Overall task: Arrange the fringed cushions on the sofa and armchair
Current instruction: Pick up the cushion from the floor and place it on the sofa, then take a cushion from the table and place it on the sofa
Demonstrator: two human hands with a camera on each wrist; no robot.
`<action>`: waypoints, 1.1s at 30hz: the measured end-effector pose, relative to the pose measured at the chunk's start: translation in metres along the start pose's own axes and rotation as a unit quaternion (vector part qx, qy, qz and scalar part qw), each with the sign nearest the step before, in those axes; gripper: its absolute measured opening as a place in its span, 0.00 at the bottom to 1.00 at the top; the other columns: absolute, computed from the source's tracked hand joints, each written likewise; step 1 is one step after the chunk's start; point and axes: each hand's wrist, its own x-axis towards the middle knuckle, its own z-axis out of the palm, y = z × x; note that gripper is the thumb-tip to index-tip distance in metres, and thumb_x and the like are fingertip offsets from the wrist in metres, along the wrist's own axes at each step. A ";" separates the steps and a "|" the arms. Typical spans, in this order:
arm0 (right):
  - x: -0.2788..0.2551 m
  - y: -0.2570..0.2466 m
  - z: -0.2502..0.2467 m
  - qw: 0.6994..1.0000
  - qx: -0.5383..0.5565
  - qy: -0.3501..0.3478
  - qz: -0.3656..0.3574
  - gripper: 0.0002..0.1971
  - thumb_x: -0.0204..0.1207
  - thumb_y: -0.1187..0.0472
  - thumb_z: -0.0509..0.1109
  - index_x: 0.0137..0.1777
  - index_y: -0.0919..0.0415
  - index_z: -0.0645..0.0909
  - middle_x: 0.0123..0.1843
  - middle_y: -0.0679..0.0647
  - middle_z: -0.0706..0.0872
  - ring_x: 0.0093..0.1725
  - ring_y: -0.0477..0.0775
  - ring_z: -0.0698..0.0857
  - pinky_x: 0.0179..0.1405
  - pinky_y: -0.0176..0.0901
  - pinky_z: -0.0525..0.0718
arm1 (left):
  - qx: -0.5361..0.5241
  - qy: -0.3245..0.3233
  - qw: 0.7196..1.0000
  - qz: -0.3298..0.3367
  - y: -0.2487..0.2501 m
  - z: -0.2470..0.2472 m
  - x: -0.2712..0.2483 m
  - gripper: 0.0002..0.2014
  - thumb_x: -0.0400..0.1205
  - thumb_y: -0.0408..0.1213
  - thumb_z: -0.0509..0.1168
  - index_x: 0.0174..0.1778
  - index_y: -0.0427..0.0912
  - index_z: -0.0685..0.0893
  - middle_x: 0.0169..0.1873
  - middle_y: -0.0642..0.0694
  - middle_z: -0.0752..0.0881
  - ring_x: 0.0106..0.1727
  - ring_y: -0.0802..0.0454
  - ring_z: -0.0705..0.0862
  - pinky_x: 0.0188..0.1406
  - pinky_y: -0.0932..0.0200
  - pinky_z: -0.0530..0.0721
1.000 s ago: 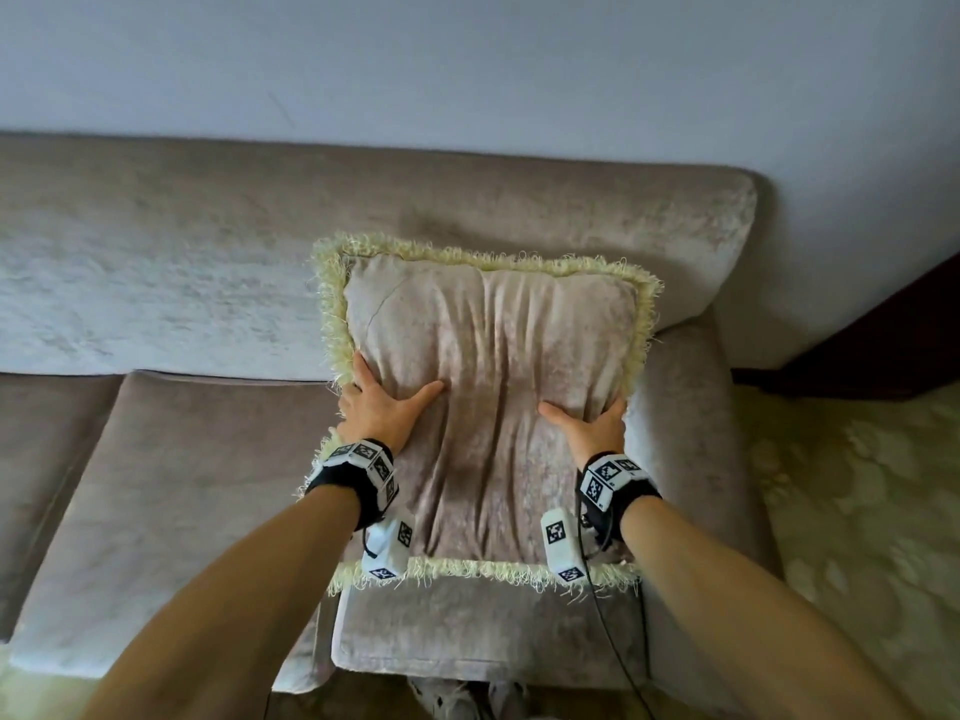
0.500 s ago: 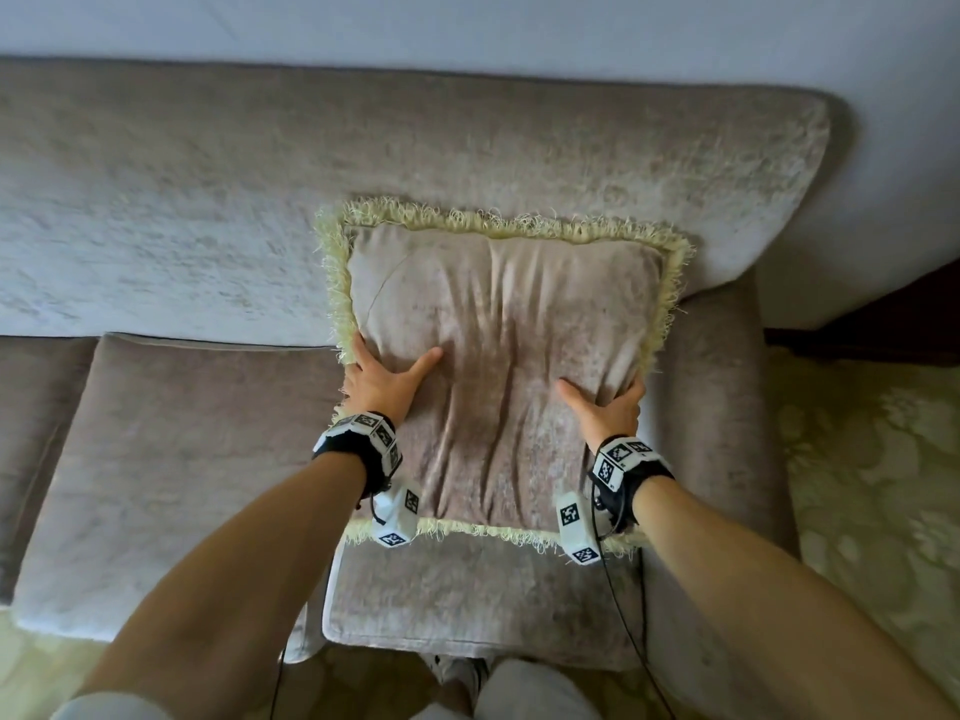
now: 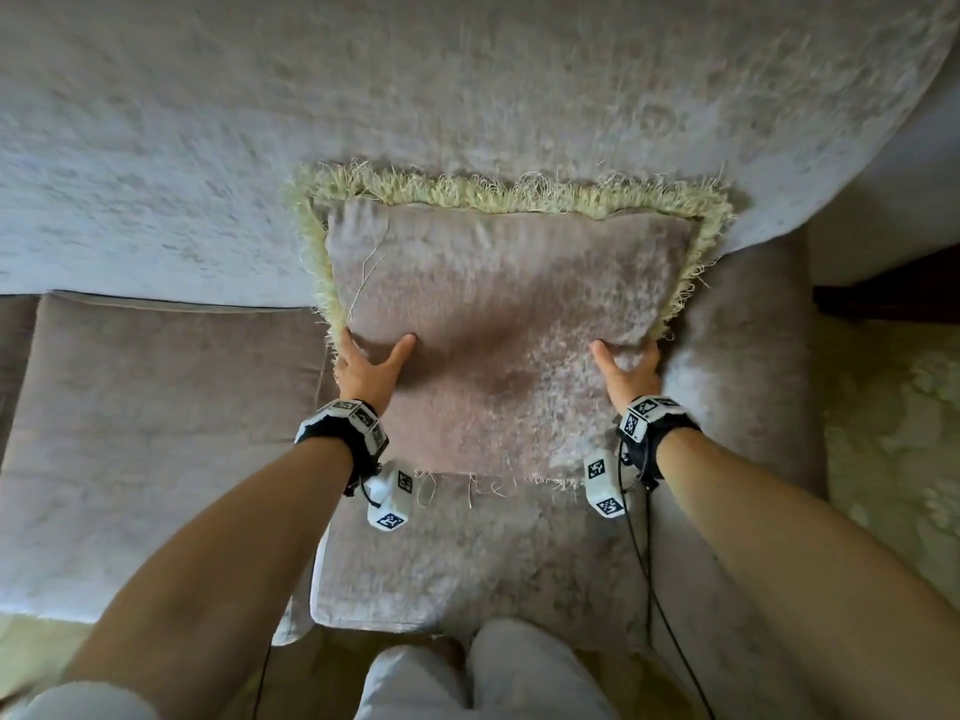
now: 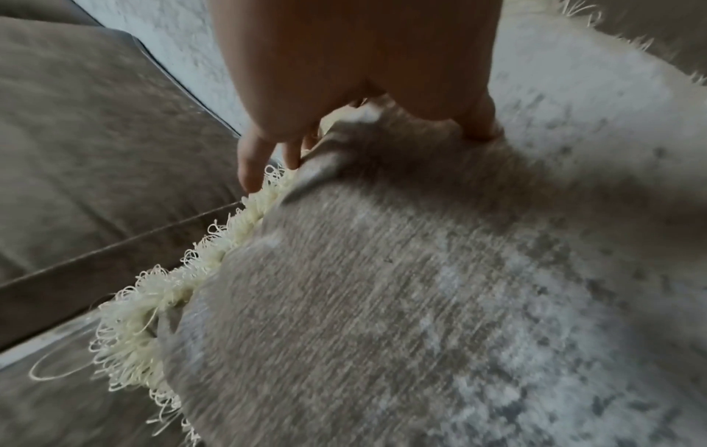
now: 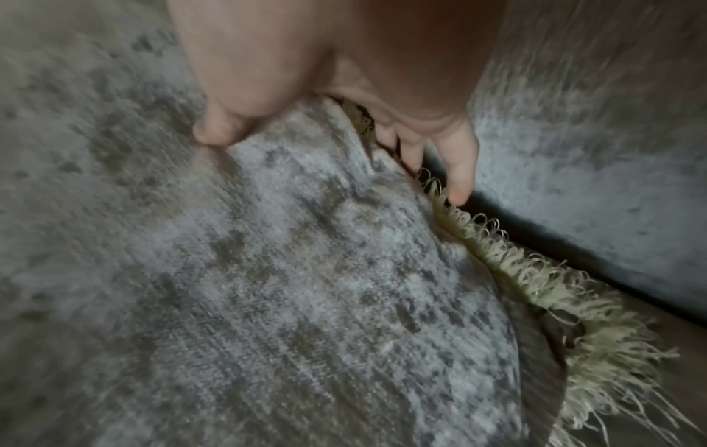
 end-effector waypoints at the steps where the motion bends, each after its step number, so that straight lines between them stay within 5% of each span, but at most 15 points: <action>1: 0.001 -0.001 0.001 1.000 0.003 -0.001 -0.004 0.52 0.72 0.36 0.72 0.86 0.53 0.45 0.86 0.57 0.59 0.82 0.63 0.64 0.79 0.58 0.64 | -0.014 -0.005 1.000 0.007 0.000 0.001 0.001 0.57 0.68 0.70 0.70 0.85 0.47 0.50 0.78 0.35 0.65 0.78 0.35 0.66 0.78 0.38 0.65; 4: 0.003 0.001 0.001 1.000 0.005 -0.009 -0.008 0.53 0.72 0.36 0.71 0.86 0.52 0.43 0.86 0.56 0.56 0.82 0.62 0.63 0.79 0.58 0.63 | -0.045 -0.018 0.999 0.007 0.001 0.001 0.003 0.64 0.57 0.77 0.68 0.85 0.48 0.52 0.79 0.39 0.67 0.78 0.38 0.68 0.78 0.37 0.67; 9: -0.001 0.001 -0.004 1.000 0.017 -0.016 -0.006 0.52 0.71 0.37 0.73 0.86 0.52 0.45 0.86 0.57 0.57 0.82 0.63 0.64 0.78 0.61 0.65 | -0.023 -0.015 1.000 0.015 0.003 -0.006 0.001 0.55 0.70 0.67 0.71 0.85 0.45 0.53 0.78 0.36 0.67 0.78 0.37 0.69 0.78 0.40 0.67; 17: -0.034 -0.026 -0.016 0.999 -0.004 -0.010 -0.045 0.55 0.63 0.45 0.82 0.84 0.45 0.51 0.84 0.58 0.60 0.80 0.65 0.66 0.74 0.66 0.69 | 0.016 0.060 0.994 0.089 0.029 -0.029 -0.033 0.46 0.72 0.66 0.70 0.82 0.52 0.59 0.79 0.37 0.65 0.78 0.37 0.66 0.73 0.32 0.68; 24: -0.082 -0.072 -0.023 0.986 -0.088 -0.047 -0.136 0.41 0.67 0.48 0.79 0.77 0.42 0.62 0.80 0.58 0.62 0.76 0.65 0.68 0.70 0.62 0.70 | 0.048 0.080 0.975 0.204 0.060 -0.058 -0.081 0.36 0.74 0.59 0.71 0.77 0.56 0.67 0.71 0.42 0.72 0.72 0.43 0.70 0.69 0.36 0.74; 33: -0.152 -0.118 -0.026 0.960 -0.144 -0.088 -0.223 0.31 0.68 0.49 0.75 0.70 0.39 0.67 0.73 0.55 0.68 0.69 0.64 0.73 0.59 0.56 0.77 | 0.033 0.038 0.966 0.252 0.078 -0.107 -0.131 0.30 0.76 0.58 0.70 0.73 0.59 0.71 0.74 0.45 0.71 0.75 0.44 0.70 0.70 0.42 0.73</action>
